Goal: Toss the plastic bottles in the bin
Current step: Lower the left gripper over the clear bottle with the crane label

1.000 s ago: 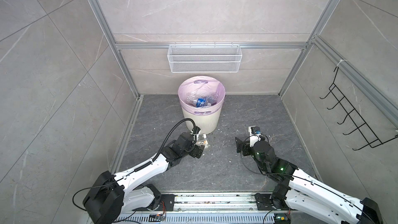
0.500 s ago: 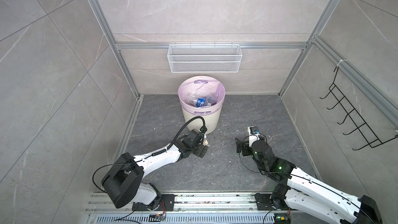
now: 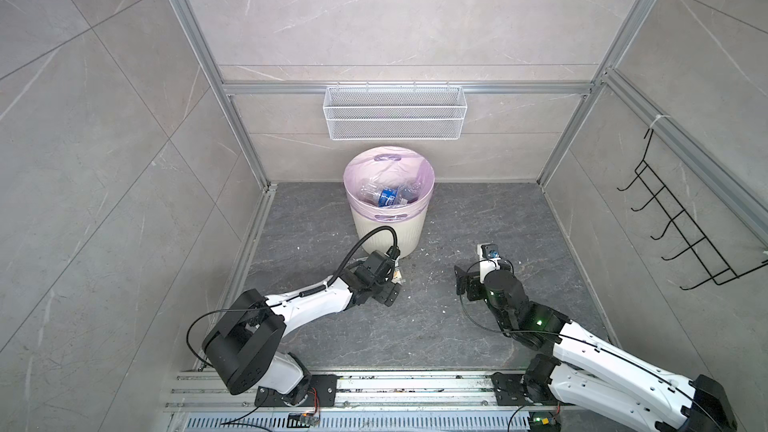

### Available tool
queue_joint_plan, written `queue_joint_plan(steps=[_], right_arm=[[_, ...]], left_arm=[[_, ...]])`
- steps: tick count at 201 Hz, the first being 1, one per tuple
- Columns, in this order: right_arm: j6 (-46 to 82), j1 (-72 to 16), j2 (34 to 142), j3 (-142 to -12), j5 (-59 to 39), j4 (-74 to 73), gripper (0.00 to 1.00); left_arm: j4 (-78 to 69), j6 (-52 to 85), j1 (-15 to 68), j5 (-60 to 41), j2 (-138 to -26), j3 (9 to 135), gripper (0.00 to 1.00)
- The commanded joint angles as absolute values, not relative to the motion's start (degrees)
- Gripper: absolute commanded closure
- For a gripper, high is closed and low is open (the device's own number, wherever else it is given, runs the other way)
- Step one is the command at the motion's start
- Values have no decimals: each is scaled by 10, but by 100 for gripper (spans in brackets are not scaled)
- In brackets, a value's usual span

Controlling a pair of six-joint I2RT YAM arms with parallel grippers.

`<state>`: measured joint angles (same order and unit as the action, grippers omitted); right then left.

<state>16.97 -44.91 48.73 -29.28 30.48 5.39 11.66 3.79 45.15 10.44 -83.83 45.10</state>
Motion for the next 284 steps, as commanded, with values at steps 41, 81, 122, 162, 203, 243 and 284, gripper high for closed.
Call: queue_joint_plan(steps=[41, 81, 122, 162, 203, 243, 284], right_arm=[[180, -445, 493, -312, 318, 62, 0], [181, -444, 495, -312, 319, 63, 0], [181, -444, 495, -313, 320, 63, 0], [181, -444, 494, -313, 319, 64, 0], [181, -443, 493, -314, 317, 65, 1], [182, -443, 491, -313, 317, 66, 0], [182, -443, 489, -313, 317, 67, 0]], left_arm=[[121, 24, 459, 100, -840, 463, 12], [124, 31, 471, 98, -842, 464, 16], [130, 36, 487, 104, -847, 471, 19], [144, 40, 506, 112, -848, 481, 19], [154, 38, 512, 117, -845, 487, 14], [164, 25, 512, 121, -862, 503, 10], [163, 16, 512, 120, -885, 517, 9]])
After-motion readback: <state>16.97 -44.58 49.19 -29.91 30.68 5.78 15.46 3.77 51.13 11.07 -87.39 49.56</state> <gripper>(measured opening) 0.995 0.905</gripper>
